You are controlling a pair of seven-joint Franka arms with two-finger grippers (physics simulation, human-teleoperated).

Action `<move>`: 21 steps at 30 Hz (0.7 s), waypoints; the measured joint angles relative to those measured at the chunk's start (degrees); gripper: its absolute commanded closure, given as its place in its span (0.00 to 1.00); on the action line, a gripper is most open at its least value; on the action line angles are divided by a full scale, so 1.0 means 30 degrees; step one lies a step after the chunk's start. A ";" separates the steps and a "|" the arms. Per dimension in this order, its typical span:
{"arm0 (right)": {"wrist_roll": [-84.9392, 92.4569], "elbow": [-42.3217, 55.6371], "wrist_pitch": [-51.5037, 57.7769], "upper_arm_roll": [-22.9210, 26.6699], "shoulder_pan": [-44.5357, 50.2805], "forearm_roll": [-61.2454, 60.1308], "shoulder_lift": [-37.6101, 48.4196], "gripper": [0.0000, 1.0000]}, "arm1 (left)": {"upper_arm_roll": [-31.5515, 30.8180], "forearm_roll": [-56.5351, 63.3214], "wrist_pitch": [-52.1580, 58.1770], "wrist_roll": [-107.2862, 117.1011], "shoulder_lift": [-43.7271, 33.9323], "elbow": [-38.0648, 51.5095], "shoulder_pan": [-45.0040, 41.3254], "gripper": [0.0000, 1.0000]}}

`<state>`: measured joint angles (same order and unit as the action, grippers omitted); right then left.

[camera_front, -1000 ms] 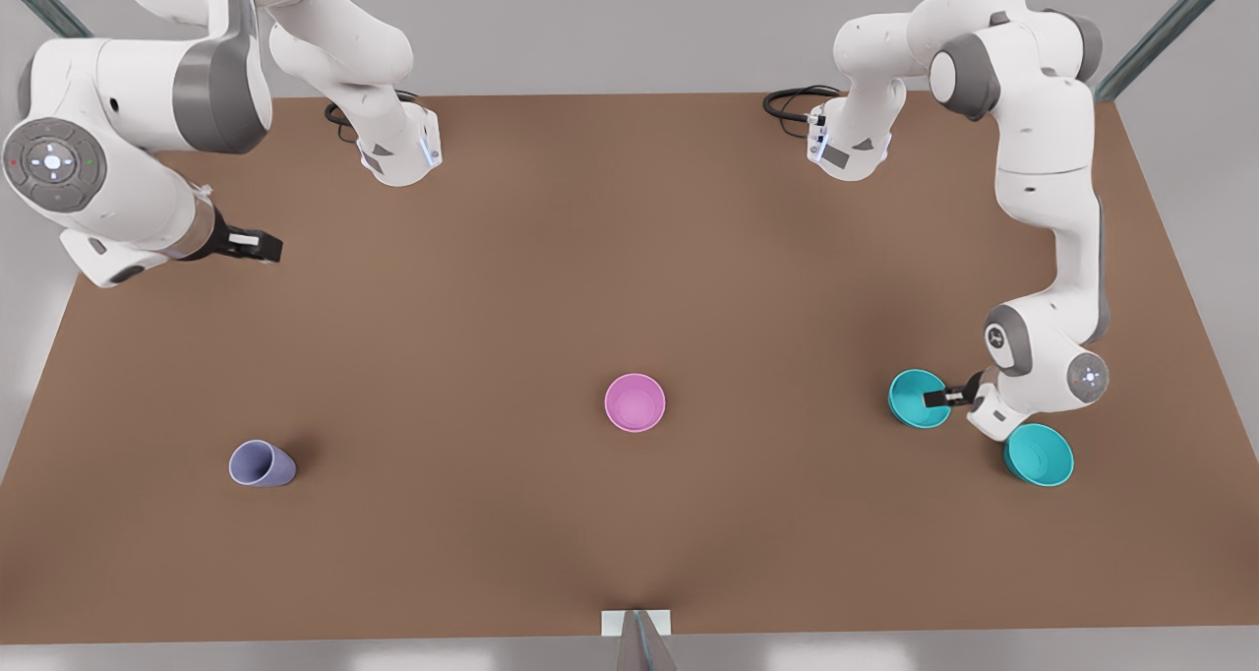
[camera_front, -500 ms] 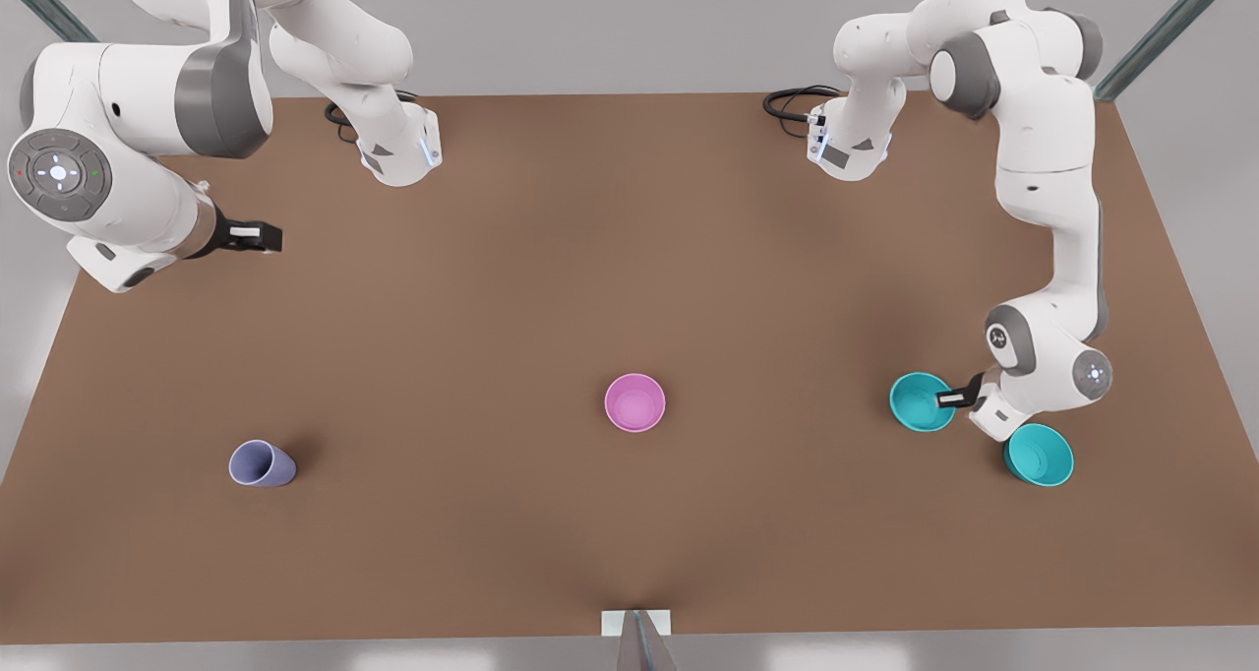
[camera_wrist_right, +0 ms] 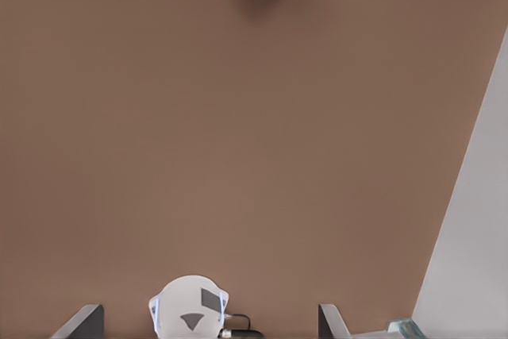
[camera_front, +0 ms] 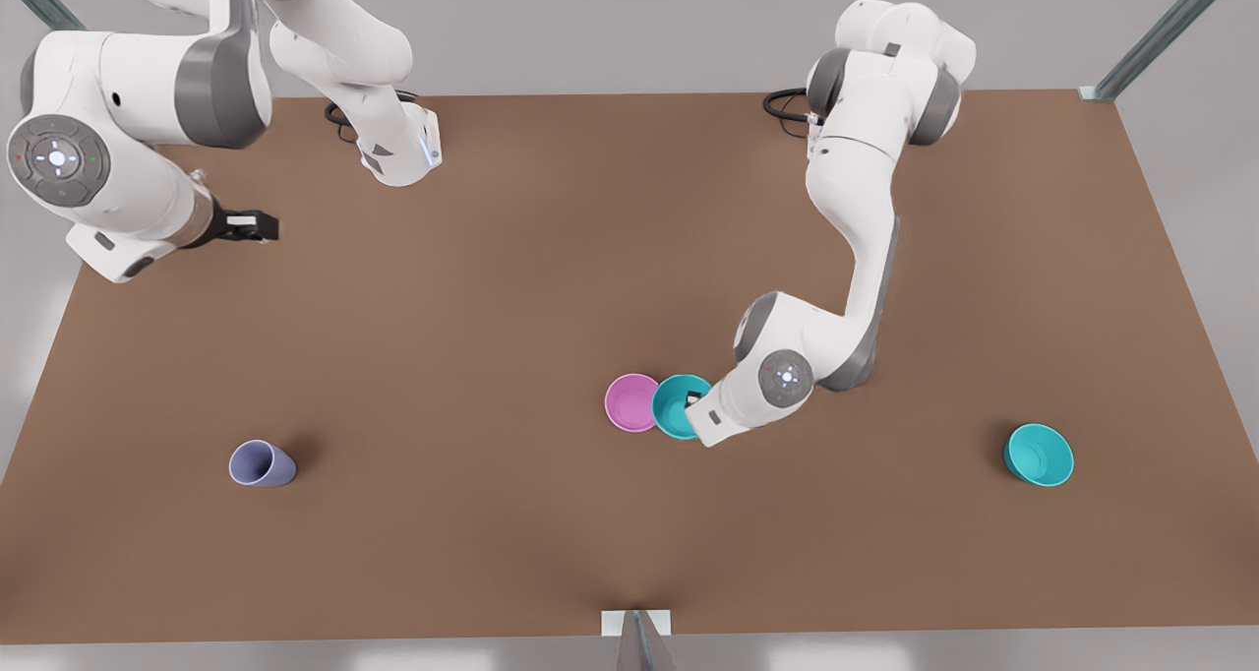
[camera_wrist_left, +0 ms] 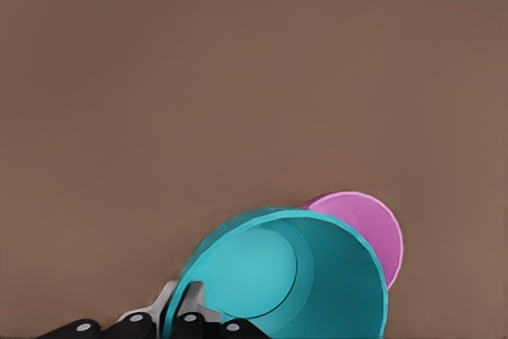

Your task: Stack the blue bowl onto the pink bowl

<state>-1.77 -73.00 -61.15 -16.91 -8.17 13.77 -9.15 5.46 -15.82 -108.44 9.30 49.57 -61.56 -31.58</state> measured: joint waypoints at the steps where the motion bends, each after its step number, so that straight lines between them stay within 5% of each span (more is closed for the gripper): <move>1: 0.0040 0.0002 -0.0034 0.0000 -0.0008 -0.0003 0.0004 0.00 | -0.0271 -0.0020 0.0345 0.0829 0.0430 0.0717 -0.0106 0.79; 21: 0.0509 -0.0019 -0.0166 0.0026 -0.0081 -0.0018 -0.0156 0.00 | -0.1724 -0.0530 0.0124 1.1005 0.2414 0.2171 -0.0158 0.79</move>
<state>-0.25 -73.06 -61.64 -16.83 -8.41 13.72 -9.61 0.29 -17.42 -108.06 42.32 56.81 -55.05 -32.06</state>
